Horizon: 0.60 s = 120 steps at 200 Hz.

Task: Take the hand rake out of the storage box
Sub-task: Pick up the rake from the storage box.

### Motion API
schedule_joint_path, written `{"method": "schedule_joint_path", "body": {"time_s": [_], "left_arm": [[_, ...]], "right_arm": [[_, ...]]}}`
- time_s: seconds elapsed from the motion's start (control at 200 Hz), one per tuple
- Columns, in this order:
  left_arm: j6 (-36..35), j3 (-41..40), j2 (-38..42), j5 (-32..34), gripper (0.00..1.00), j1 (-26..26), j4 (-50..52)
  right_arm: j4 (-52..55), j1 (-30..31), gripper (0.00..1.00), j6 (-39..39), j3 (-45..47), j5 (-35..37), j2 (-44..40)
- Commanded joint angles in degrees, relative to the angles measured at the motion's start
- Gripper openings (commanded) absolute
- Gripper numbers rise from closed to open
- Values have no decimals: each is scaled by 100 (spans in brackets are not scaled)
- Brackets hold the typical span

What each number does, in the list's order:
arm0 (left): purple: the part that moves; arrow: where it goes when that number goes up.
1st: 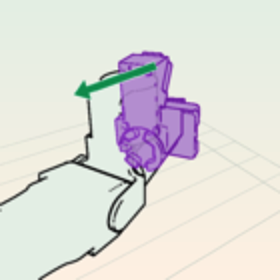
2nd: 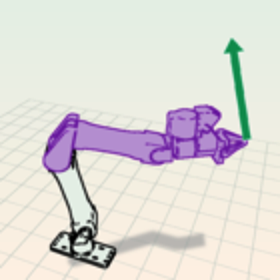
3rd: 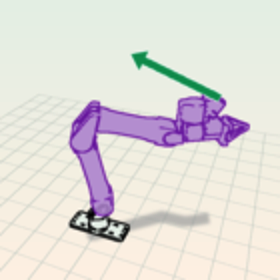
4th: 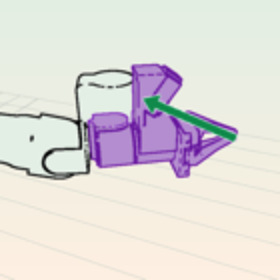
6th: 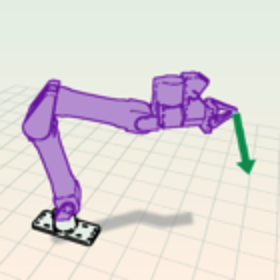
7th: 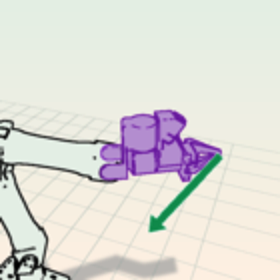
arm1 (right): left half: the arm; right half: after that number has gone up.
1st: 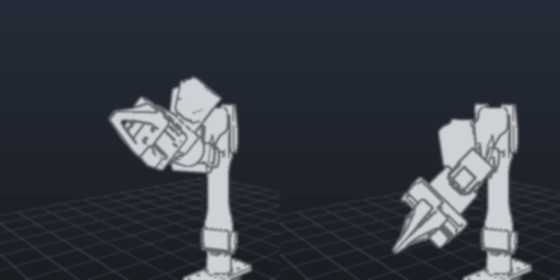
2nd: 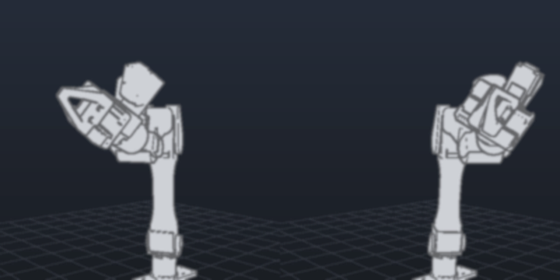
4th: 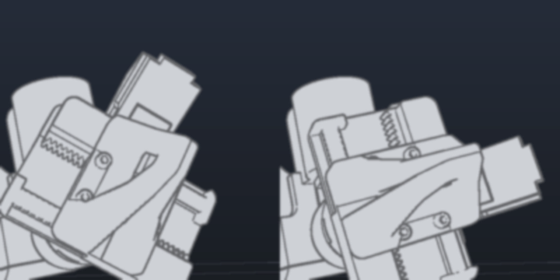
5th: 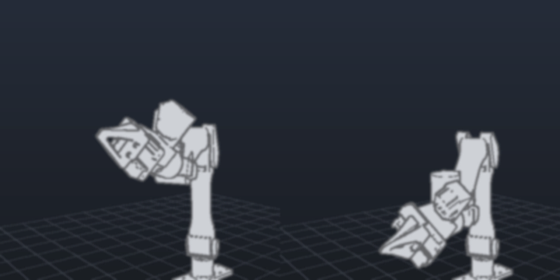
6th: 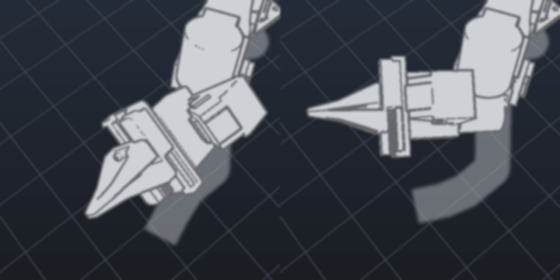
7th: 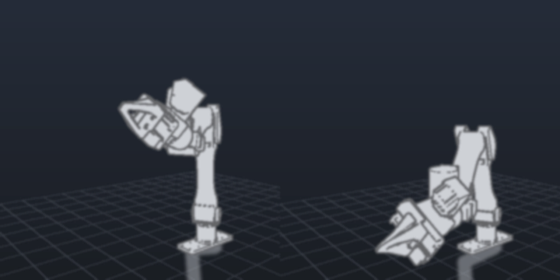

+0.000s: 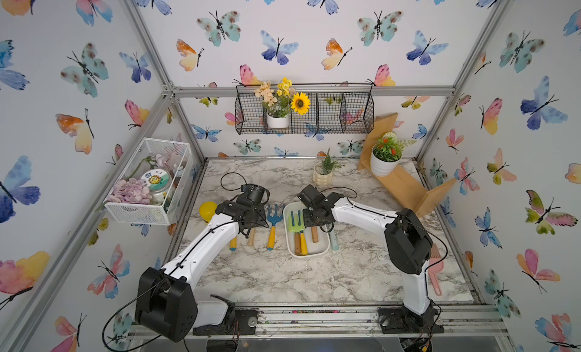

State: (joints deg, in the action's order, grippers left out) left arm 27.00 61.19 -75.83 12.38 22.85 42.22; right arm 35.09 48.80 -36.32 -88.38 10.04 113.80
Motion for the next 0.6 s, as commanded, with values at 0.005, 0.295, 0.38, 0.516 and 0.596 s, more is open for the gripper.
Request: {"method": "schedule_joint_path", "body": {"time_s": [0.005, 0.295, 0.38, 0.516, 0.596], "left_arm": [[-30, 51, 34, -166, 42, -35, 35], [-45, 69, 25, -124, 42, -44, 92], [-46, 54, 25, -117, 42, -53, 94], [-35, 51, 8, -133, 42, -46, 91], [-31, 50, -9, -140, 42, -53, 82]], "right_arm": [[-80, 3, 19, 146, 74, -108, -267], [-559, -175, 17, 790, 465, -723, -766], [-755, -512, 17, 1039, 751, -1268, -1053], [-1181, -1232, 16, 1300, 1358, -2224, -1617], [-1223, -1662, 16, 1533, 1577, -2792, -1809]]}}
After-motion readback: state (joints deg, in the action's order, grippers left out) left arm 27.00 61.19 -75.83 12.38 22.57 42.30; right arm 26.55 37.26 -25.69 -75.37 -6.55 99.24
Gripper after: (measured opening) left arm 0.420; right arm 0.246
